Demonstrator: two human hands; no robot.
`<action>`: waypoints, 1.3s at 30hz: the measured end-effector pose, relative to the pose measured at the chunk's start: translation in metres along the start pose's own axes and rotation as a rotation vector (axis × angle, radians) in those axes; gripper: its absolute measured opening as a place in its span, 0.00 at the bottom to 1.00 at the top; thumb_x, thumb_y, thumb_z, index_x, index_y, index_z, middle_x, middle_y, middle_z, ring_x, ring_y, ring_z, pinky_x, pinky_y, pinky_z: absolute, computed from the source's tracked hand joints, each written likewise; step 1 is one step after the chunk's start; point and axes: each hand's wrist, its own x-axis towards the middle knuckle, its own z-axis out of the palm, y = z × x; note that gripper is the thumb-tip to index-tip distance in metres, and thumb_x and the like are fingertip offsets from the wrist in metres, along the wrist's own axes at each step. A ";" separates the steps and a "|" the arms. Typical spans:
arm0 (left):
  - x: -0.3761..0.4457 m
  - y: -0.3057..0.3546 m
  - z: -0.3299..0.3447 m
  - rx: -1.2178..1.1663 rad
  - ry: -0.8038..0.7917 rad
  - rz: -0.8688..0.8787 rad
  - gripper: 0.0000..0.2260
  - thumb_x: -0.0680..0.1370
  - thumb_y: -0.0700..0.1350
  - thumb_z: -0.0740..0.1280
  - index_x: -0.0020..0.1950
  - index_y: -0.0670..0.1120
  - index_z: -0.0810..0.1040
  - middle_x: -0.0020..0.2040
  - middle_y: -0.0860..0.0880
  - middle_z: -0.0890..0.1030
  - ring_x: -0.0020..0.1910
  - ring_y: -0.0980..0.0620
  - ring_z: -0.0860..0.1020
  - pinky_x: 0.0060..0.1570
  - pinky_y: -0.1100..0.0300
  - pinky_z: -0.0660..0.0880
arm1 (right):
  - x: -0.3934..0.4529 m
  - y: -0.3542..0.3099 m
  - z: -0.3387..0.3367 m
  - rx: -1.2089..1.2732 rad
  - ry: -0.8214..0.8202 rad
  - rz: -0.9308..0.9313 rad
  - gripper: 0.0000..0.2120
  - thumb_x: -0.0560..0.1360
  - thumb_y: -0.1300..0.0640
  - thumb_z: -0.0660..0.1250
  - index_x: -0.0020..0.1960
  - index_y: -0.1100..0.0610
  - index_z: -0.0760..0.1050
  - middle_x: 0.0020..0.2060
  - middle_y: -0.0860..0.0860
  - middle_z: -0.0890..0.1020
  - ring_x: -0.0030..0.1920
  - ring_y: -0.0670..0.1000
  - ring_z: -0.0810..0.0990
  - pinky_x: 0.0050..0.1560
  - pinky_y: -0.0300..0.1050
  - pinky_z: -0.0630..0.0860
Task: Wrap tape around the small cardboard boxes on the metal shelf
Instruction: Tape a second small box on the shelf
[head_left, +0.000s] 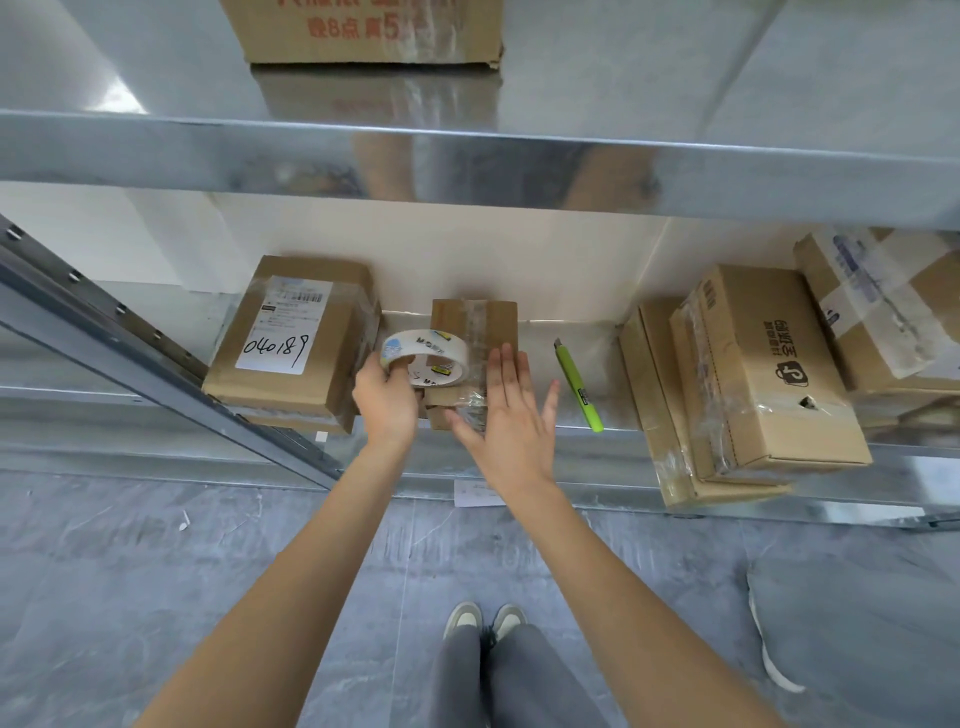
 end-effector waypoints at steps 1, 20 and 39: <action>0.000 0.000 -0.001 -0.060 0.015 -0.049 0.12 0.80 0.36 0.58 0.47 0.49 0.78 0.48 0.44 0.82 0.53 0.40 0.81 0.55 0.43 0.78 | 0.000 -0.001 -0.001 -0.001 -0.004 0.001 0.45 0.72 0.28 0.41 0.79 0.56 0.44 0.79 0.49 0.47 0.78 0.48 0.41 0.74 0.64 0.38; 0.004 -0.007 0.001 -0.221 0.049 -0.178 0.07 0.79 0.44 0.68 0.55 0.43 0.79 0.52 0.39 0.83 0.50 0.43 0.83 0.48 0.52 0.81 | 0.001 0.000 0.000 -0.078 -0.006 -0.013 0.42 0.77 0.33 0.53 0.79 0.58 0.43 0.79 0.51 0.48 0.78 0.50 0.43 0.74 0.65 0.39; 0.013 -0.016 0.007 -0.378 0.311 -0.182 0.07 0.82 0.41 0.62 0.59 0.42 0.75 0.50 0.47 0.79 0.38 0.53 0.80 0.29 0.59 0.78 | -0.004 0.001 -0.004 -0.148 0.001 0.011 0.41 0.78 0.34 0.52 0.79 0.58 0.44 0.79 0.52 0.50 0.78 0.51 0.46 0.74 0.64 0.40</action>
